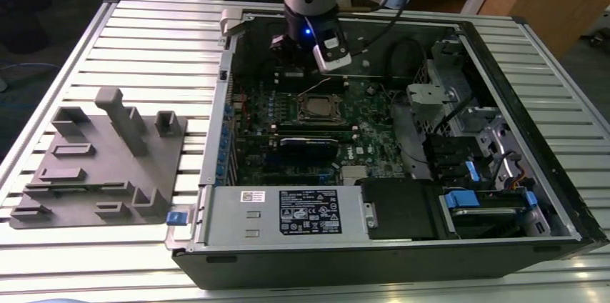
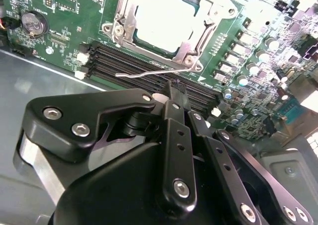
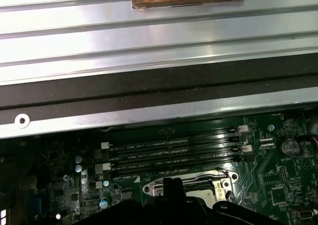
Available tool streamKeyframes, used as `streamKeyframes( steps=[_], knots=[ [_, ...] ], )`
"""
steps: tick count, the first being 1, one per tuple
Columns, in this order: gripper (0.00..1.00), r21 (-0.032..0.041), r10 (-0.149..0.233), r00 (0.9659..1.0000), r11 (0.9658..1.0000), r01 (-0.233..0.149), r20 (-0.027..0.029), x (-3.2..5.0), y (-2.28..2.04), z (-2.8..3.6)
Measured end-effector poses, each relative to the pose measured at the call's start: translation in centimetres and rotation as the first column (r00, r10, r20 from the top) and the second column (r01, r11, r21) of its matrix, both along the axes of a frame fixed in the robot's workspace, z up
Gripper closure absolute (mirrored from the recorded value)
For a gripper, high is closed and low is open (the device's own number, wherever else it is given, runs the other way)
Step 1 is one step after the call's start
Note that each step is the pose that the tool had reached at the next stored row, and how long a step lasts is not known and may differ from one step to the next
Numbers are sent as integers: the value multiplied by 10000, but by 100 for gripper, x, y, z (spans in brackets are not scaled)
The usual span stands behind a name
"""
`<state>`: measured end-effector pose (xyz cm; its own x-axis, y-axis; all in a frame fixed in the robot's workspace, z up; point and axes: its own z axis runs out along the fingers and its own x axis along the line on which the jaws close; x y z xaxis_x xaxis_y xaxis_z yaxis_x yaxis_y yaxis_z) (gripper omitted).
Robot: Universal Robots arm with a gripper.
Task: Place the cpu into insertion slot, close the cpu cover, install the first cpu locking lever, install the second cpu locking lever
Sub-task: 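Install the first cpu locking lever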
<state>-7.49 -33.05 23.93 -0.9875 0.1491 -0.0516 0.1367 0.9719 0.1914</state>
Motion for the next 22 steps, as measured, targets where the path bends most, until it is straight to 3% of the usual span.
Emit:
streamKeyframes(
  steps=[22],
  knots=[
    [89, 88, -1, 10000, 10000, 1, 2, 37, 14, -27]
  ],
)
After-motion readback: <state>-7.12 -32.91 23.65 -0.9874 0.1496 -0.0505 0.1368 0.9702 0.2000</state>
